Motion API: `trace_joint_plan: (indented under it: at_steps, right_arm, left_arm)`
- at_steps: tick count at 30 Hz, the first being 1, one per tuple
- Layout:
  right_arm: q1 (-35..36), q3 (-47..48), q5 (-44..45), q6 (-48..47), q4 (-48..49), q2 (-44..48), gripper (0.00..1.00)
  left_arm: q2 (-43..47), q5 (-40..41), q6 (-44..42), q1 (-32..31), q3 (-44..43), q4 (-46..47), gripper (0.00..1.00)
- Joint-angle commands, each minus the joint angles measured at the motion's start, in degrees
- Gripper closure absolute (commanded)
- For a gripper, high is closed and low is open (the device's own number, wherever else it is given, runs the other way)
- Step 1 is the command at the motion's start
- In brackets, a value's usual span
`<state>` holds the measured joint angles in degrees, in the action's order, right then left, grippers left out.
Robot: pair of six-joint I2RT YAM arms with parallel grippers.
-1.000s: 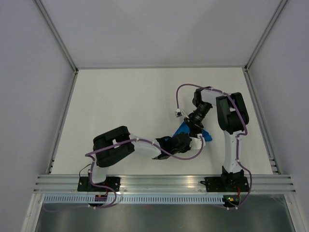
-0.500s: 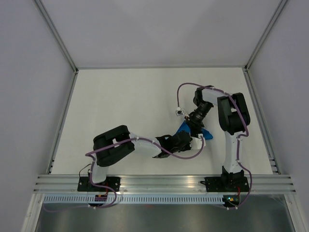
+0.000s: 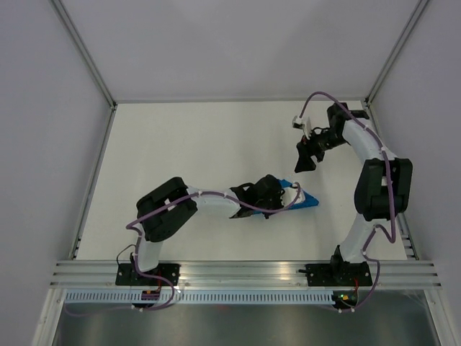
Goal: Fold the napkin, place the utensils inside, and roll it up
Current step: Roll the napkin with the utensil
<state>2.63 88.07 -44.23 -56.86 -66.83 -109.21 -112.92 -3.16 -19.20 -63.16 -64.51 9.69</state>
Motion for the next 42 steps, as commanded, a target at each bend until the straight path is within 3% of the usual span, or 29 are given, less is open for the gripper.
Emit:
trace_joint_plan:
  at_steps: [1,6,10,15,22,27,34,37,41,42]
  right_arm:
    - [-5.7,-1.8,-5.8,7.1,10.9,8.7,0.19]
    - [-8.3,-18.6,-4.5,8.7,24.4,21.6,0.19]
    - [-8.1,-33.6,-2.0,8.1,38.0,37.4,0.18]
    - [-3.1,-49.6,5.1,6.6,46.5,50.0,0.15]
    - [13.3,-60.1,18.4,4.3,53.9,52.3,0.15]
    - [20.0,-65.8,27.9,2.7,61.0,50.1,0.15]
    - [26.7,-68.1,34.0,2.2,65.0,45.8,0.17]
    - [27.7,-67.5,34.8,2.5,65.1,43.9,0.25]
    - [27.8,-65.3,33.9,2.2,61.0,41.6,0.64]
    - [27.7,-64.3,33.6,2.1,58.6,41.2,0.66]
  left_arm:
    - [-3.3,-11.1,8.5,4.5,-3.2,-12.8,0.98]
    - [-7.9,-19.0,11.7,8.5,-10.1,-21.8,0.98]
    - [-14.0,-29.0,14.0,12.2,-18.8,-30.2,0.98]
    - [-20.7,-38.9,15.4,15.1,-25.0,-38.2,0.98]
    - [-27.0,-44.4,15.6,17.0,-32.9,-45.7,0.98]
    - [-28.7,-46.5,15.4,17.3,-35.0,-47.9,0.98]
    - [-29.7,-46.9,15.1,17.4,-36.9,-50.3,0.97]
    - [-29.5,-46.9,14.7,17.5,-37.0,-50.7,0.95]
    - [-28.1,-47.2,14.5,17.7,-37.0,-50.9,0.84]
    - [-27.4,-47.2,14.6,18.1,-37.1,-50.7,0.77]
